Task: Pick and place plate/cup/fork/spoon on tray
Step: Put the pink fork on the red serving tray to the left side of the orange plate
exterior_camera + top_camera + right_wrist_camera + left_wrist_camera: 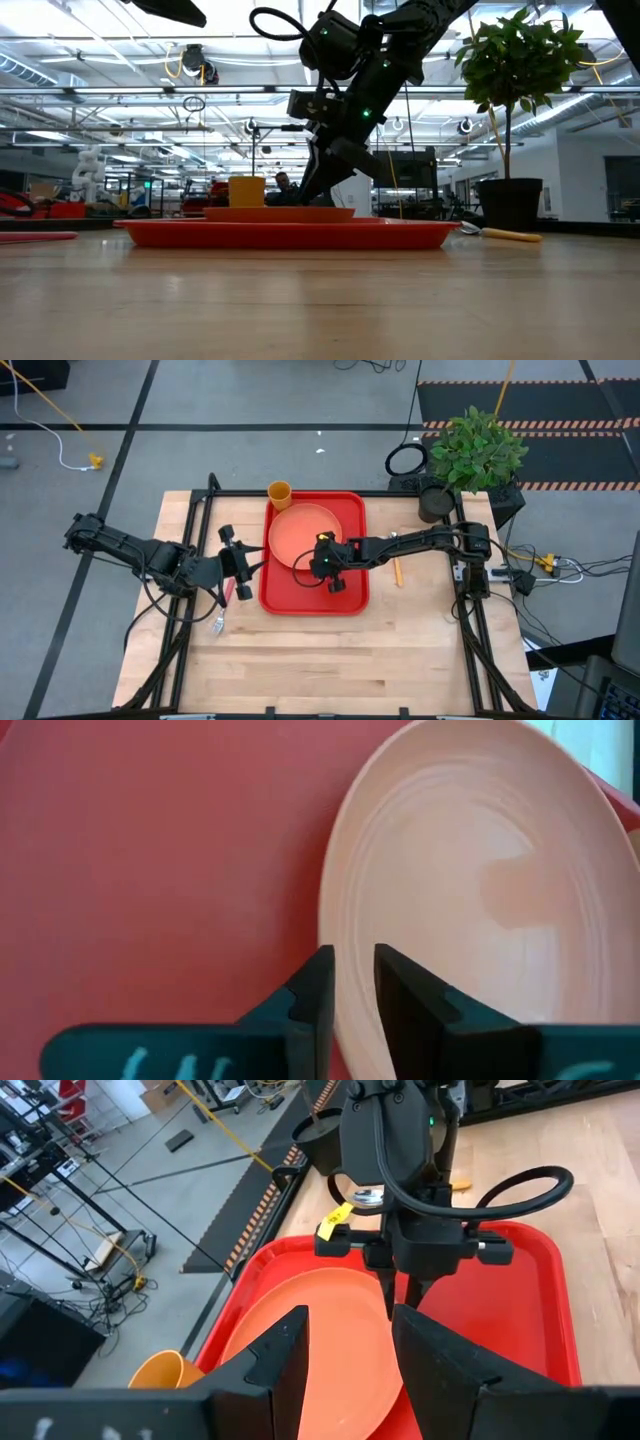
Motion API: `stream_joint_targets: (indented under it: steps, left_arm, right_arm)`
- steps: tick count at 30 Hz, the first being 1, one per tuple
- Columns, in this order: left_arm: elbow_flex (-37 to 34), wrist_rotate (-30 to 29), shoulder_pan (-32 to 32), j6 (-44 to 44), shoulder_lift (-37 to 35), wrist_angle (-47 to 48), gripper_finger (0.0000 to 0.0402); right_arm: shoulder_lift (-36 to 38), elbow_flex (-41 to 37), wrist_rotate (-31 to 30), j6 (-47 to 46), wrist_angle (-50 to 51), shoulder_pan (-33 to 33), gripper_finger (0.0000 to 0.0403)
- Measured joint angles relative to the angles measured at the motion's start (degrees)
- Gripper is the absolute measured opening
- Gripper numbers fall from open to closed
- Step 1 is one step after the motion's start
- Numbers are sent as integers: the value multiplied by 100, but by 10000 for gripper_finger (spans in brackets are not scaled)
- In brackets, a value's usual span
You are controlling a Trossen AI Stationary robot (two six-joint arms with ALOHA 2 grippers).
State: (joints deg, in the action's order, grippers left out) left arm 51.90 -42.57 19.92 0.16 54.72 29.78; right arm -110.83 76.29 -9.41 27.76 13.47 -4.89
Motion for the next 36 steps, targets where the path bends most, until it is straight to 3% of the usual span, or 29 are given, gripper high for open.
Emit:
stream_joint_targets:
  steps: [11, 17, 23, 27, 31, 36]
  left_arm:
    - [0, 2, -23, -426, 2, 14, 150]
    - [4, -115, -97, -1661, 36, 219, 149]
    - [4, -21, -109, -3519, 472, 1356, 149]
    - [77, 497, -207, -5474, 950, 2613, 149]
    - [92, 1600, -282, -7355, 1464, 3717, 149]
    - [90, 2964, -102, -8347, 2157, 4067, 149]
  right_arm:
    - [826, -4, 51, -869, 1006, 442, 73]
    - [1474, -216, 52, -1156, 1444, 824, 73]
    - [2305, -1100, 49, -1086, 1298, 1142, 73]
    - [2978, -1732, 13, -587, 1105, 1198, 73]
    - [3645, -2176, -715, -93, 716, 1188, 73]
    - [4336, -2389, -1386, 475, 329, 1167, 73]
